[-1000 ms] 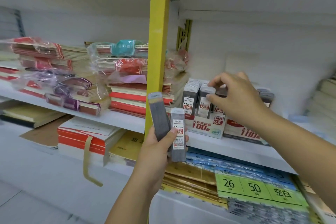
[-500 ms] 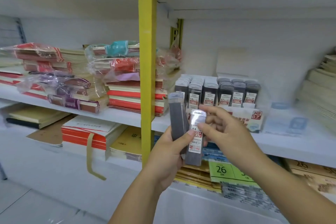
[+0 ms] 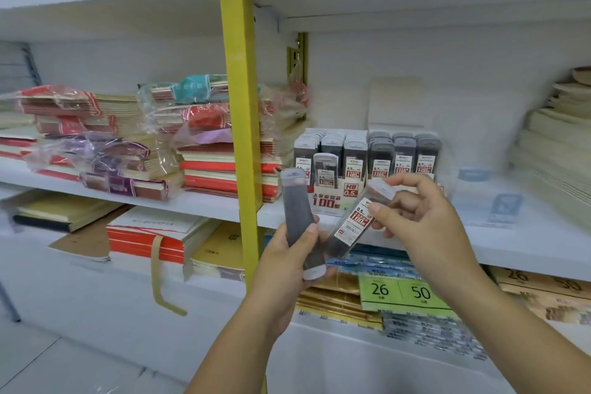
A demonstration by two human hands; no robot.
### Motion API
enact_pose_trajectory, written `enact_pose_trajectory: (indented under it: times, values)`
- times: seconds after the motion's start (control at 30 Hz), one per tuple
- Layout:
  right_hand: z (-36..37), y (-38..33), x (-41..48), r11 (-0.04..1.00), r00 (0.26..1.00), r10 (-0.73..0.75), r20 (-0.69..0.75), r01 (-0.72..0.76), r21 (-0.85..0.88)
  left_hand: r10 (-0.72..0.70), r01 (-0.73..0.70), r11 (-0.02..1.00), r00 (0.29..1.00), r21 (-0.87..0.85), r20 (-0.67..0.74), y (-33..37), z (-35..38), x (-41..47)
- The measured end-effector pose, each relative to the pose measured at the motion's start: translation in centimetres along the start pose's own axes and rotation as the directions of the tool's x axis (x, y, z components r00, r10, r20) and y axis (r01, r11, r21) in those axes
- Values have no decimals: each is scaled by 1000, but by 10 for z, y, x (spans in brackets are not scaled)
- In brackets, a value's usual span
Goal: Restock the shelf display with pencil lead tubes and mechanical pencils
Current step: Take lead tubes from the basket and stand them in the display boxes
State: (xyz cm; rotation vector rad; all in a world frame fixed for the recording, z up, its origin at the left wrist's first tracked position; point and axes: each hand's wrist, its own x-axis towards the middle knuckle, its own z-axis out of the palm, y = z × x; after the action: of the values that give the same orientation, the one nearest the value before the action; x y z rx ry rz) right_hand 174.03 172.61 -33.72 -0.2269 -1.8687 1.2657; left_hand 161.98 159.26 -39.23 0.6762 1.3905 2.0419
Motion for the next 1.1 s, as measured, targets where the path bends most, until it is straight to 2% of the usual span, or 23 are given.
enact_pose_trajectory:
  times: [0.07, 0.13, 0.2, 0.27, 0.4, 0.53, 0.57, 0.67, 0.87, 0.97, 1.1]
  values:
    - [1, -14, 10, 994, 994, -103, -41, 104, 20, 43, -43, 999, 998, 0, -45, 6, -8, 1]
    - [4, -30, 25, 971, 970, -239, -50, 237, -42, 76, -78, 997, 993, -24, -86, 13, -16, 2]
    - [8, -43, 41, 908, 927, -375, -2, 367, -201, 96, -101, 994, 989, -38, -113, 19, -23, 3]
    - [15, -49, 56, 828, 904, -422, 75, 417, -375, 109, -115, 992, 986, -46, -124, 22, -27, 4]
    - [25, -46, 80, 730, 918, -328, 223, 396, -557, 117, -122, 992, 987, -45, -108, 24, -30, 7]
    - [33, -35, 93, 643, 928, -257, 269, 372, -669, 127, -131, 990, 989, -49, -71, 27, -30, 10]
    - [34, -34, 95, 664, 935, -247, 255, 354, -659, 129, -133, 989, 990, -57, -63, 27, -31, 11]
    - [31, -42, 101, 816, 955, -255, 151, 297, -497, 132, -136, 988, 989, -66, -67, 27, -33, 15]
    - [23, -66, 110, 832, 929, -343, 137, 368, -416, 129, -135, 988, 988, -75, -83, 26, -35, 19]
    - [22, -65, 111, 775, 920, -350, 179, 391, -497, 131, -137, 988, 988, -73, -79, 26, -33, 18]
    - [28, -44, 107, 649, 936, -236, 262, 353, -674, 126, -130, 990, 990, -61, -66, 26, -31, 16]
